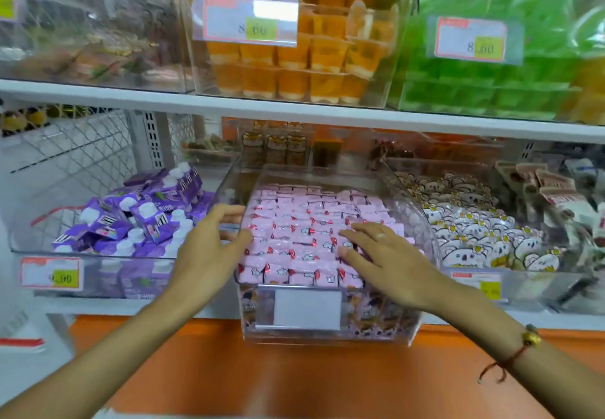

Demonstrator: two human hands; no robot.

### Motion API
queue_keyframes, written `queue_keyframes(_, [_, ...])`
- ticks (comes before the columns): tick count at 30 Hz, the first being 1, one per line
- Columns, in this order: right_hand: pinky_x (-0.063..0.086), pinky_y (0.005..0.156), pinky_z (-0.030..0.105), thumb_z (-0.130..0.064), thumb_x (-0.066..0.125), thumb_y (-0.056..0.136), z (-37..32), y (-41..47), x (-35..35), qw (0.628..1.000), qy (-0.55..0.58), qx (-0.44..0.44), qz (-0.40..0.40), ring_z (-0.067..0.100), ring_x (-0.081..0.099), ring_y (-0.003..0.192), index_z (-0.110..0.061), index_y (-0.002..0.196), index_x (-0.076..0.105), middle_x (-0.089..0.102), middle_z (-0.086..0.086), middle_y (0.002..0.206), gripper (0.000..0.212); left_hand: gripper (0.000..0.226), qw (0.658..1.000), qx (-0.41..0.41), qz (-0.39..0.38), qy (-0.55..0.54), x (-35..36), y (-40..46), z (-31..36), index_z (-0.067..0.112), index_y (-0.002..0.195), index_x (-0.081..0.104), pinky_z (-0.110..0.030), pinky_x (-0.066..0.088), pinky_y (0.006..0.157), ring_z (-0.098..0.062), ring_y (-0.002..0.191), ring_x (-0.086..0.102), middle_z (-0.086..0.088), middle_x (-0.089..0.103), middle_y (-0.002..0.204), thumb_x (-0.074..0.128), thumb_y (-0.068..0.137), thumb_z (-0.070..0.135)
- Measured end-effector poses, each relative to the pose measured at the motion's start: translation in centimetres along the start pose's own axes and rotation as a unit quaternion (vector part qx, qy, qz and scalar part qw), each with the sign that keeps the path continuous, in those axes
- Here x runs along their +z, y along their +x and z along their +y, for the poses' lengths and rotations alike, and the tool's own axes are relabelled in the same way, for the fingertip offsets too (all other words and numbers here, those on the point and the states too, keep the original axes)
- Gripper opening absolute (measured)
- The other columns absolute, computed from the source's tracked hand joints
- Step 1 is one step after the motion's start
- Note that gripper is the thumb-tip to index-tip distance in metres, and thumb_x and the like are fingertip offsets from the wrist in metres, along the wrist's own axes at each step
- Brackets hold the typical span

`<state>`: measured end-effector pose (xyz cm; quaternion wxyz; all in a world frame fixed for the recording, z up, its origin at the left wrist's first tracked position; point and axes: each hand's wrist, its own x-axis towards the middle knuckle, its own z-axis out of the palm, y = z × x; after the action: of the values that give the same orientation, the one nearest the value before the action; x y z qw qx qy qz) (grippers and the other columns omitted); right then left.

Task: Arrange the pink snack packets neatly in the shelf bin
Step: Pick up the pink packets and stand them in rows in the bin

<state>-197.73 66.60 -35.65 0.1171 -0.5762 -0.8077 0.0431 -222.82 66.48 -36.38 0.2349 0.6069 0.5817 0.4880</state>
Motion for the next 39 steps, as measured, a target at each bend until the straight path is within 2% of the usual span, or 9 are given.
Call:
queue_keyframes(2, [0.017, 0.116, 0.033, -0.053, 0.025, 0.097, -0.1, -0.1, 0.1, 1.0, -0.009, -0.001, 0.002, 0.015, 0.019, 0.142, -0.026, 0.144, 0.035, 0.026, 0.0, 0.154, 0.055, 0.033, 0.999, 0.018, 0.012, 0.047, -0.2, -0.2, 0.6, 0.025, 0.119, 0.053, -0.033, 0.048, 0.079, -0.01, 0.092, 0.058, 0.02, 0.055, 0.098, 0.063, 0.088, 0.02])
queue_keyframes(5, [0.019, 0.113, 0.034, -0.052, 0.024, 0.098, -0.2, -0.2, 0.3, 1.0, -0.014, -0.006, 0.018, 0.016, 0.021, 0.14, -0.025, 0.142, 0.038, 0.029, 0.001, 0.153, 0.053, 0.035, 0.974, 0.16, 0.078, 0.139, 0.1, 0.1, 2.8, 0.023, 0.12, 0.053, -0.039, 0.045, 0.085, -0.018, 0.106, 0.051, 0.006, 0.053, 0.116, 0.062, 0.086, 0.018])
queue_keyframes(8, [0.022, 0.11, 0.029, -0.047, 0.028, 0.099, 0.0, -0.3, -0.1, 0.998, 0.022, -0.021, 0.061, 0.017, 0.027, 0.138, -0.022, 0.14, 0.044, 0.037, 0.004, 0.149, 0.05, 0.03, 0.955, 0.257, 0.015, 0.145, 2.4, 2.2, 5.4, 0.025, 0.113, 0.06, -0.031, 0.043, 0.085, -0.011, 0.103, 0.052, 0.011, 0.055, 0.111, 0.061, 0.086, 0.012])
queue_keyframes(11, [0.022, 0.107, 0.026, -0.042, 0.031, 0.1, 0.4, -0.3, -0.6, 0.99, 0.01, -0.028, 0.135, 0.017, 0.029, 0.136, -0.021, 0.141, 0.042, 0.037, 0.003, 0.148, 0.048, 0.027, 0.95, 0.237, -0.122, 0.163, 6.3, 5.8, 6.7, 0.023, 0.113, 0.065, -0.028, 0.045, 0.093, -0.008, 0.104, 0.056, 0.006, 0.063, 0.116, 0.058, 0.09, 0.011])
queue_keyframes(14, [0.019, 0.11, 0.024, -0.043, 0.029, 0.1, 1.0, -0.4, 0.5, 0.996, -0.01, -0.029, 0.085, 0.014, 0.023, 0.138, -0.022, 0.146, 0.031, 0.029, 0.0, 0.152, 0.051, 0.031, 0.938, 0.178, -0.234, 0.185, 10.0, 9.1, 6.4, 0.02, 0.122, 0.063, -0.03, 0.045, 0.098, -0.012, 0.112, 0.058, 0.002, 0.064, 0.124, 0.058, 0.092, 0.014])
queue_keyframes(23, [0.022, 0.108, 0.027, -0.043, 0.024, 0.099, 1.4, 0.4, 1.0, 0.997, -0.005, -0.034, 0.071, 0.015, 0.029, 0.133, -0.02, 0.143, 0.037, 0.041, 0.001, 0.145, 0.051, 0.023, 0.877, 0.197, -0.278, 0.338, 12.1, 11.6, 5.9, 0.032, 0.102, 0.072, -0.031, 0.05, 0.08, -0.012, 0.097, 0.061, 0.01, 0.069, 0.108, 0.07, 0.081, 0.042])
queue_keyframes(31, [0.021, 0.111, 0.03, -0.042, 0.024, 0.1, 1.2, 0.2, 1.0, 0.999, 0.008, -0.021, 0.049, 0.015, 0.026, 0.135, -0.02, 0.145, 0.034, 0.037, 0.001, 0.147, 0.051, 0.015, 0.915, 0.149, -0.257, 0.271, 12.6, 11.0, 5.7, 0.022, 0.089, 0.075, -0.031, 0.049, 0.071, -0.01, 0.079, 0.062, 0.009, 0.071, 0.092, 0.062, 0.09, 0.03])
queue_keyframes(35, [0.022, 0.11, 0.03, -0.041, 0.024, 0.1, 1.2, 0.1, 0.8, 0.999, 0.008, -0.021, 0.049, 0.015, 0.027, 0.134, -0.02, 0.145, 0.034, 0.038, 0.001, 0.146, 0.051, 0.02, 0.924, 0.147, -0.187, 0.299, 13.4, 10.7, 6.2, 0.019, 0.095, 0.072, -0.038, 0.052, 0.08, -0.02, 0.09, 0.063, 0.004, 0.07, 0.103, 0.054, 0.095, 0.028])
queue_keyframes(39, [0.022, 0.11, 0.029, -0.042, 0.023, 0.1, 1.2, 0.1, 0.8, 0.999, 0.009, -0.022, 0.044, 0.015, 0.026, 0.135, -0.02, 0.145, 0.033, 0.037, 0.001, 0.147, 0.051, 0.023, 0.987, 0.063, -0.099, 0.114, 13.3, 10.6, 7.3, 0.019, 0.102, 0.059, -0.023, 0.041, 0.055, -0.008, 0.062, 0.054, 0.005, 0.061, 0.08, 0.049, 0.097, 0.039])
